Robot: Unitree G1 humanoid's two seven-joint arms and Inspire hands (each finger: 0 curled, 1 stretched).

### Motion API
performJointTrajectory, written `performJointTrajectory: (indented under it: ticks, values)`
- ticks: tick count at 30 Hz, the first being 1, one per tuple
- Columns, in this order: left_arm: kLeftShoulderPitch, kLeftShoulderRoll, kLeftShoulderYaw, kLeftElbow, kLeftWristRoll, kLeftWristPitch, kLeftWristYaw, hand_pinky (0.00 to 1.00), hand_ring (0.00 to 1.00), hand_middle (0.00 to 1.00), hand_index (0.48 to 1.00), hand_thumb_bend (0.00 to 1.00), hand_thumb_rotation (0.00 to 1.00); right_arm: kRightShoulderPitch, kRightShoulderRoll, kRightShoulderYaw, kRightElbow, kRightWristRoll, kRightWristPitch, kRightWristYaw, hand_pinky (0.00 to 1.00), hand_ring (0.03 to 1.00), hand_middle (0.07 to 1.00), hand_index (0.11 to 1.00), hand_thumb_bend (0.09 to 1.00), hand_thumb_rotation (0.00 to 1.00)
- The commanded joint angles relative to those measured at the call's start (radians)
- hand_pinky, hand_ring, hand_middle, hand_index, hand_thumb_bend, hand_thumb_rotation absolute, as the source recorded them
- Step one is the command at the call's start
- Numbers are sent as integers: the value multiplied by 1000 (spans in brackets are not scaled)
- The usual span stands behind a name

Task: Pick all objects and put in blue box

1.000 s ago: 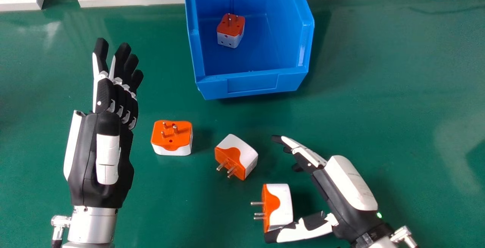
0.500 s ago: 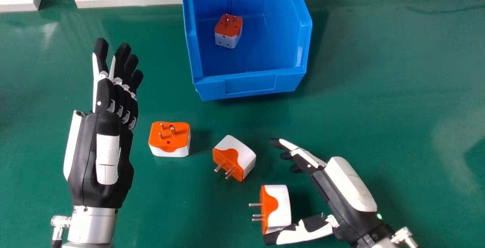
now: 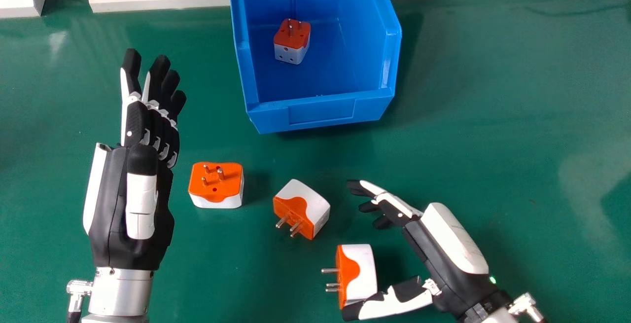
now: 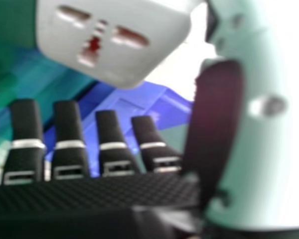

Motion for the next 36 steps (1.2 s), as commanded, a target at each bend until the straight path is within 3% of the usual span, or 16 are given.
performJointTrajectory:
  ticks: [1,21,36]
  values:
    - [-5,0,-2,-14,-2,-12,-4,1000,1000,1000,1000,878,922,55,9,78,24,-89,17,67,637,772,853,870,971,219]
    - [-12,0,-2,-11,-1,-11,-2,1000,1000,1000,1000,879,921,75,-1,90,5,-41,-20,112,620,770,854,870,958,183]
    - [-10,-5,-6,-21,3,-7,7,1000,1000,1000,1000,884,920,81,0,86,6,-7,-52,168,590,736,831,843,941,128]
